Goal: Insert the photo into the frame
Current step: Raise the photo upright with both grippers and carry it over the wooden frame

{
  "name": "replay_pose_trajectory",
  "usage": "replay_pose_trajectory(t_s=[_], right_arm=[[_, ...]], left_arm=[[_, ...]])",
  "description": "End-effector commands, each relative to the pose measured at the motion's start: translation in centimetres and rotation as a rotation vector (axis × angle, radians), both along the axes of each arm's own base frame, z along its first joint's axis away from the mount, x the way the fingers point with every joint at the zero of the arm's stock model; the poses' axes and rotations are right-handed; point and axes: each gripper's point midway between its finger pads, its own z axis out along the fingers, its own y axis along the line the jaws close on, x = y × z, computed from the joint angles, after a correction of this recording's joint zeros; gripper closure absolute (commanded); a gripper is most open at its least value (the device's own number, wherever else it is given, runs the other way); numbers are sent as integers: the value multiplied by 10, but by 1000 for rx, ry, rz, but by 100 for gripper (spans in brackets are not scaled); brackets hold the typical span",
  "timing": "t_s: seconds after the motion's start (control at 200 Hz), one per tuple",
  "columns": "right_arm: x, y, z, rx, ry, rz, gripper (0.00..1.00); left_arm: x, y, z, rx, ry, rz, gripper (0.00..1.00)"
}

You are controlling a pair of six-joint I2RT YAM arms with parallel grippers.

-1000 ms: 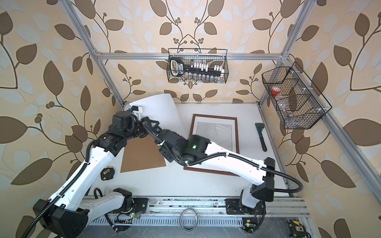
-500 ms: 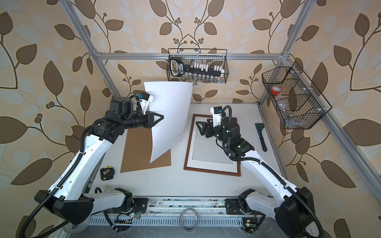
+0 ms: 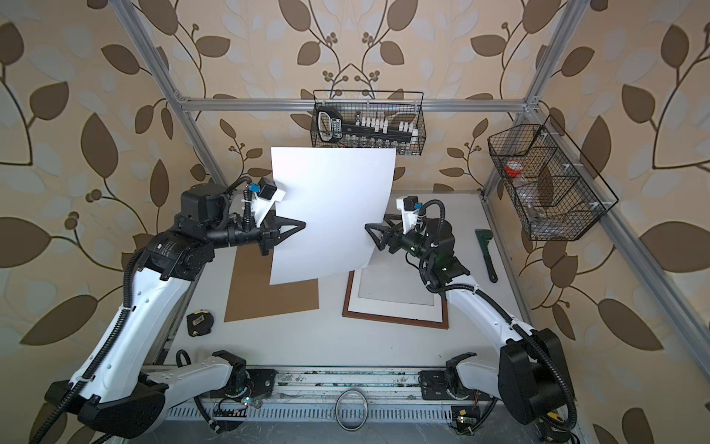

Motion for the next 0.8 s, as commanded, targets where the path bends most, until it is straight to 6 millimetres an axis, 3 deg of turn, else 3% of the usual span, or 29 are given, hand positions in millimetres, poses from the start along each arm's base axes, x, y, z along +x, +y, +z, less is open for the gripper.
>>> replay_pose_trajectory(t_s=[0.0, 0.19, 0.425, 0.64, 0.8], right_arm=[[-9, 0, 16, -16, -104, 116, 14], [-28, 15, 16, -35, -130, 308, 16], [-38, 20, 20, -38, -157, 399, 20], [-54, 16, 31, -3, -193, 444, 26], [-57, 9, 43, 60, -191, 419, 38]], left_arm=[[-23, -3, 15, -6, -104, -101, 100], [-26, -3, 14, 7, -124, -122, 100], [-24, -2, 6, 34, -124, -122, 100], [-1, 4, -2, 56, -127, -52, 100], [24, 9, -10, 65, -115, 25, 100]])
